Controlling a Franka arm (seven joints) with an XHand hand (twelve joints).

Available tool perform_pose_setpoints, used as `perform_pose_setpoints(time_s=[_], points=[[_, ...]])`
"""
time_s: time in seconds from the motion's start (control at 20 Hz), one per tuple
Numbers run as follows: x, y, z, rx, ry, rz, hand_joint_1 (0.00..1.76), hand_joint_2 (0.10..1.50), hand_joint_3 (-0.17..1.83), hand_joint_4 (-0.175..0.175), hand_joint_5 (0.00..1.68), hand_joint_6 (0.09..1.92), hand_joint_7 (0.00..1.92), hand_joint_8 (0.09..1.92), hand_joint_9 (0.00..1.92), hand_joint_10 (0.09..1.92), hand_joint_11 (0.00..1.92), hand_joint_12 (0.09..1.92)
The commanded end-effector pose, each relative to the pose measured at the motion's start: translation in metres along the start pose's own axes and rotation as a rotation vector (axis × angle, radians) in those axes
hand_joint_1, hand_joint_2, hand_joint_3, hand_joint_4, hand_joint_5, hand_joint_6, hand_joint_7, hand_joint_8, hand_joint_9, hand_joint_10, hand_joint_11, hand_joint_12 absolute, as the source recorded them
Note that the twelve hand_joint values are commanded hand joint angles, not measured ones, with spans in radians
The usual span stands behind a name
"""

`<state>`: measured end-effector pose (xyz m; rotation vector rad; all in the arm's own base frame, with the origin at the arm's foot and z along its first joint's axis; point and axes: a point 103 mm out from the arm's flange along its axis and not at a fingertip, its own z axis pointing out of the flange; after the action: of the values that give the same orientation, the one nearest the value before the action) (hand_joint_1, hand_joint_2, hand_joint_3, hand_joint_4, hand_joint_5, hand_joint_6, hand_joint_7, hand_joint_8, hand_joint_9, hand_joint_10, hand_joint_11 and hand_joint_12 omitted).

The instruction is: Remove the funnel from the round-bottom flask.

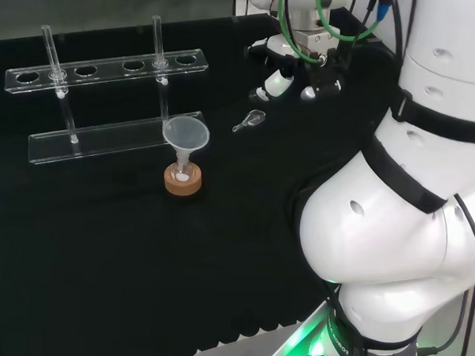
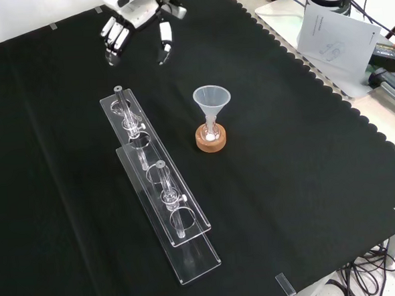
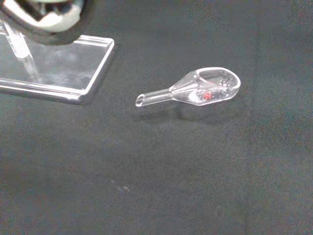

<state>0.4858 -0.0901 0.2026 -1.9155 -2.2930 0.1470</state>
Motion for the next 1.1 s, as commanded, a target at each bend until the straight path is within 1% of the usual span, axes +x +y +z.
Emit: perform_pose_setpoints(time_s=[0.05, 0.3, 0.4, 0.5, 0.65, 0.85, 1.1], points=[[0.027, -0.041, -0.015, -0.023, -0.042, 0.034, 0.75, 0.6, 0.48, 0.027, 0.42, 0.09, 0.32, 0.59, 0.53, 0.57, 0.3, 1.33], [0.048, -0.067, -0.024, -0.007, -0.048, 0.04, 0.75, 0.6, 0.48, 0.025, 0.42, 0.09, 0.33, 0.59, 0.54, 0.57, 0.3, 1.33], [0.061, -0.078, -0.029, -0.009, -0.049, 0.039, 0.74, 0.6, 0.48, 0.022, 0.41, 0.09, 0.33, 0.6, 0.55, 0.57, 0.3, 1.33], [0.074, -0.089, -0.032, 0.004, -0.048, 0.041, 0.72, 0.61, 0.48, 0.022, 0.39, 0.09, 0.34, 0.6, 0.56, 0.57, 0.32, 1.35], [0.096, -0.105, -0.034, 0.015, -0.06, 0.03, 0.67, 0.61, 0.47, 0.022, 0.35, 0.09, 0.3, 0.59, 0.54, 0.56, 0.36, 1.38], [0.125, -0.124, -0.033, 0.012, -0.091, 0.009, 0.64, 0.6, 0.45, 0.014, 0.3, 0.09, 0.26, 0.58, 0.51, 0.57, 0.37, 1.41], [0.156, -0.136, -0.026, 0.033, -0.129, -0.013, 0.62, 0.61, 0.42, 0.001, 0.24, 0.09, 0.18, 0.61, 0.42, 0.63, 0.36, 1.43]])
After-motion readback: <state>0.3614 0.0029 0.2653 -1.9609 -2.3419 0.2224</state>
